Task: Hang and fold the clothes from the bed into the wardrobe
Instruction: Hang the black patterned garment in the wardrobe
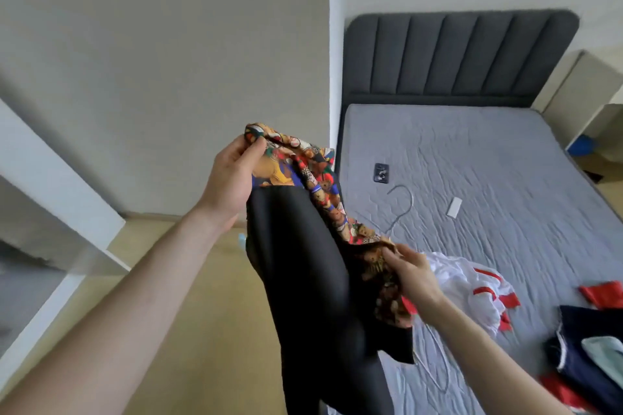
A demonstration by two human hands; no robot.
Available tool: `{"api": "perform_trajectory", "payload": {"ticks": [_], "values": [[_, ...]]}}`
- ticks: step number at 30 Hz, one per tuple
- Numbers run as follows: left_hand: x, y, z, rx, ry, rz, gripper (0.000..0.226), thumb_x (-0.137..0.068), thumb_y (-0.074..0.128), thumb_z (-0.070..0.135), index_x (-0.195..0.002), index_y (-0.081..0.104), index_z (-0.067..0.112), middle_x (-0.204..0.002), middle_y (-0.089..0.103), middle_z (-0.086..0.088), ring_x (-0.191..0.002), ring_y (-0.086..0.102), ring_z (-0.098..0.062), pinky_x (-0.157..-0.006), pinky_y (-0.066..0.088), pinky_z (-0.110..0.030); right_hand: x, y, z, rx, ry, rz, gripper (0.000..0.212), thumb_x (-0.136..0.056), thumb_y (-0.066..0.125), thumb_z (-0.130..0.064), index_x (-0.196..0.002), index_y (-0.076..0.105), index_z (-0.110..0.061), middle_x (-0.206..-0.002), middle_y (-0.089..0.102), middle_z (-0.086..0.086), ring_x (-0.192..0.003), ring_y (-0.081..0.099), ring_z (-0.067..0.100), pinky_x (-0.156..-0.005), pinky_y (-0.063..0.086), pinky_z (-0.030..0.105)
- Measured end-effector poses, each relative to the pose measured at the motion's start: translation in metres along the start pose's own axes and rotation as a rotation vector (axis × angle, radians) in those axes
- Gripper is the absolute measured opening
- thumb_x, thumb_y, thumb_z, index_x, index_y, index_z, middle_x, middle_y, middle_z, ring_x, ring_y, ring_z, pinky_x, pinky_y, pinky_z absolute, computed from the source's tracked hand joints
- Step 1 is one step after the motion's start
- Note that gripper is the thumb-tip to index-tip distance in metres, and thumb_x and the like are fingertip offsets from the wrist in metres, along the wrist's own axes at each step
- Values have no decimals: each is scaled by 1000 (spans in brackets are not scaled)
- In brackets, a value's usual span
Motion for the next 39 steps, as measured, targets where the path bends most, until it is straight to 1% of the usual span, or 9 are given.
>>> {"api": "perform_trajectory", "payload": {"ticks": [5,9,15,19,23,27,31,36,39], "values": [[9,-121,-76,-468,-100,128,30,-98,59,43,-95,68,14,-92,74,1,-89,68,-22,-87,52,-37,45,33,-73,-122,-78,-40,17,-99,65,-22,-92,75,-10,-91,76,20,-77,71,28,-79,58,43],[30,-184,-120,-632,-142,152,19,-103,58,29,-90,66,16,-85,69,1,-82,64,-24,-70,46,-29,80,65,-122,-179,-89,-98,17,-100,62,-16,-93,75,-7,-87,77,15,-75,74,25,-63,61,30],[46,-229,-145,-851,-144,196,21,-92,71,30,-96,60,12,-98,68,-9,-93,66,-31,-79,52,-37,118,139,-149,-66,-91,-235,32,-100,63,-24,-109,66,7,-99,63,31,-94,63,39,-96,52,61],[69,-207,-155,-744,-126,23,29,-86,73,19,-112,60,21,-113,64,1,-103,64,-21,-87,53,-33,133,171,-160,-87,-92,-269,32,-102,60,-22,-115,65,7,-105,70,29,-94,69,38,-83,59,45],[107,-179,-207,-811,-302,-390,81,-79,74,9,-151,40,21,-144,50,-1,-133,48,-22,-101,45,-32,147,189,-170,-21,-133,-323,30,-100,63,-22,-109,66,6,-107,72,29,-96,72,37,-90,58,45],[136,-205,-266,-736,-562,-286,118,-70,84,10,-163,11,21,-164,25,-11,-148,32,-32,-107,43,-41,158,199,-172,-60,-135,-378,20,-100,62,-21,-102,69,-2,-100,73,24,-94,72,35,-86,59,41],[194,-187,-328,-588,-861,-420,130,-73,81,3,-163,-10,21,-169,13,-12,-151,26,-35,-105,42,-41,171,204,-178,-112,-116,-444,18,-100,59,-19,-91,70,-8,-95,73,19,-88,74,31,-79,61,37],[221,-142,-358,-261,-1007,-527,106,-70,84,13,-157,27,29,-157,39,0,-149,28,-28,-124,19,-49,176,188,-191,-217,-112,-472,23,-92,58,-22,-74,68,-13,-81,70,11,-76,71,24,-73,60,35],[213,-130,-355,-165,-935,-514,79,-72,86,19,-143,51,15,-144,59,-5,-136,50,-26,-121,33,-48,166,163,-188,-219,-106,-403,15,-90,60,-25,-87,62,-9,-86,69,13,-78,71,26,-75,60,38]]}}
Point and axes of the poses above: each hand's wrist, its own x-axis away from the middle knuckle, its own y-axis out of the palm, z = x × y, the point moved 10 cm from there along -x, towards the middle knuckle
